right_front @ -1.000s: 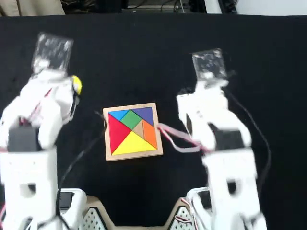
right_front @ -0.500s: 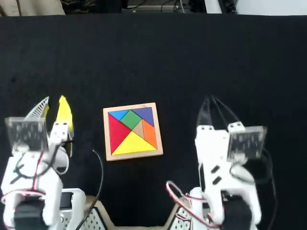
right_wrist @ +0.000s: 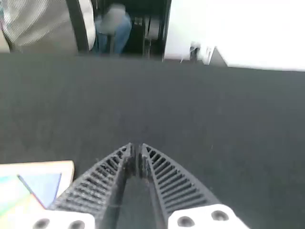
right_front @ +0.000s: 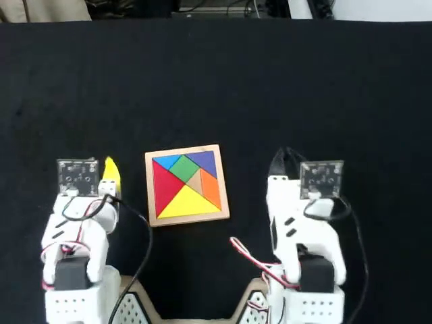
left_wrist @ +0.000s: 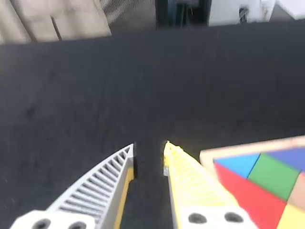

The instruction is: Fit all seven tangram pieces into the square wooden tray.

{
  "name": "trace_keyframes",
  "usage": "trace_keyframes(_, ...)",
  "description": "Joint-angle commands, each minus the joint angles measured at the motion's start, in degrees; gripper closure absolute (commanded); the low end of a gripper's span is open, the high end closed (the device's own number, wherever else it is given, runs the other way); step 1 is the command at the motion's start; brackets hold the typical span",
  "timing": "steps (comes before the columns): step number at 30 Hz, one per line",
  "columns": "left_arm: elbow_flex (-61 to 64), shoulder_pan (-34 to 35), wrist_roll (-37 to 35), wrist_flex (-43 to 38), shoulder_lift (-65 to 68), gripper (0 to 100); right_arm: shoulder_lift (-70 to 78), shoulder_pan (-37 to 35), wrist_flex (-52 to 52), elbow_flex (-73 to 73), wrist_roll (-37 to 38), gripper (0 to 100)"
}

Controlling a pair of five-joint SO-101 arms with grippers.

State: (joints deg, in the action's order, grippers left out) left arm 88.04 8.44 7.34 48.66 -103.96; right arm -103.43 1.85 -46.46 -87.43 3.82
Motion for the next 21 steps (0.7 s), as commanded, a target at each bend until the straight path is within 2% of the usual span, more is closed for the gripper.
trace_keyframes(1, 9.45, 0.66, -0.70, -5.27, 0.44, 89, -3.74, 0.88, 1.41, -4.62, 0.70, 96.6)
trace_keyframes(3, 9.01, 2.15, -0.44, -0.62, 0.70, 89, -3.74, 0.70, 1.05, -7.78, 2.81, 96.6)
trace_keyframes(5, 8.92, 3.03, -0.44, 0.35, -0.09, 89, -3.56, 0.88, -0.53, -9.19, 4.92, 96.9)
trace_keyframes(7, 9.36, 3.74, -0.44, 1.32, -0.26, 89, -3.65, 0.88, -5.45, -9.10, 6.33, 96.8)
trace_keyframes(12, 9.36, 3.21, -0.44, 12.13, -0.35, 89, -3.65, 0.79, -17.85, -9.10, 6.95, 96.6)
trace_keyframes(17, 9.36, 2.77, -0.44, 17.93, -0.35, 89, -3.74, 0.79, -27.87, -9.10, 6.59, 96.9)
trace_keyframes(21, 9.36, 2.77, -0.53, 24.26, -0.35, 89, -3.56, 0.88, -27.43, -9.10, 6.59, 96.9)
